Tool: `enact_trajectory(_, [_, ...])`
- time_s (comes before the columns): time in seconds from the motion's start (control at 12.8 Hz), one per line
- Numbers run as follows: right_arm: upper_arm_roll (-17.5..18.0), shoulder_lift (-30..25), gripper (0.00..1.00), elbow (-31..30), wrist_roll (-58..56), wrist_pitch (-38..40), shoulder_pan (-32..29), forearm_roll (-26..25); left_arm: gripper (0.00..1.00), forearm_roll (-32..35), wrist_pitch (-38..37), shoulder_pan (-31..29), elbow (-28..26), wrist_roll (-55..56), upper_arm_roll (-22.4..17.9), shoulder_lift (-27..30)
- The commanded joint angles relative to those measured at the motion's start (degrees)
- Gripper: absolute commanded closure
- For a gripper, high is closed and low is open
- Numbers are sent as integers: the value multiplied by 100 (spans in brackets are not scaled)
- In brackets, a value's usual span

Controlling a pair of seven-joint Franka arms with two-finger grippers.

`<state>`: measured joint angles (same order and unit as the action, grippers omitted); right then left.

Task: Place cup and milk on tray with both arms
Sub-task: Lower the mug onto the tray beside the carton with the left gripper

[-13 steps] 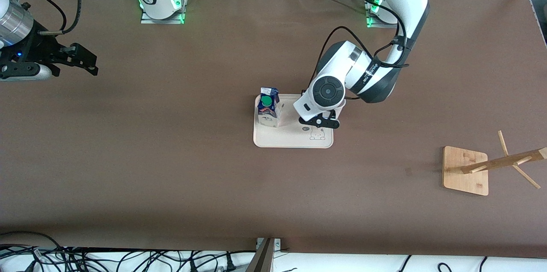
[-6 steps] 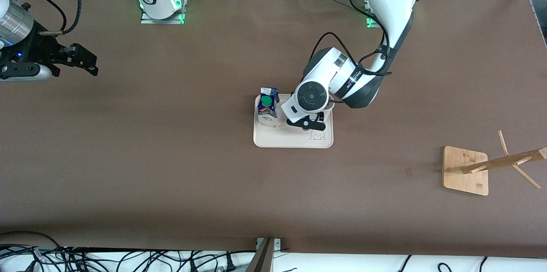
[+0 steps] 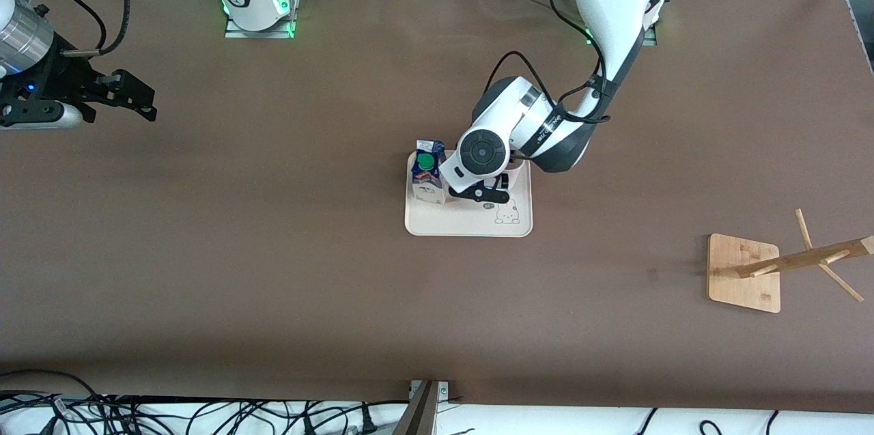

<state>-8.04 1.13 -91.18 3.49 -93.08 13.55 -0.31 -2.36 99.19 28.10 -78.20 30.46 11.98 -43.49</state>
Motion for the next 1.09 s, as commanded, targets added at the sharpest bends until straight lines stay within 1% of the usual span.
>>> enact_trajectory(0.0, [49, 45, 0, 110, -23, 18, -63, -65, 100, -19, -110, 12, 218, 12, -11, -309])
enact_trajectory(0.31, [49, 45, 0, 110, -23, 18, -63, -65, 100, -10, -102, -15, 218, -5, -20, -336])
enact_trajectory(0.39, [40, 45, 0, 110, -23, 18, -63, -65, 22, -19, -102, -32, 226, -32, -46, -336])
enact_trajectory(0.47, [48, 45, 0, 110, -23, 18, -63, -65, 0, 7, -93, -41, 226, -84, -64, -327])
enact_trajectory(0.63, [40, 45, 0, 110, -23, 18, -63, -65, 0, 16, -14, -93, 305, -137, -108, -257])
enact_trajectory(0.78, [40, 45, 0, 110, -23, 18, -63, -65, 0, 7, -14, -172, 568, -198, -195, -143])
enact_trajectory(1.02, [40, 45, 0, 110, -32, -26, -63, -83, 0, 16, 30, -348, 508, -225, -301, 549])
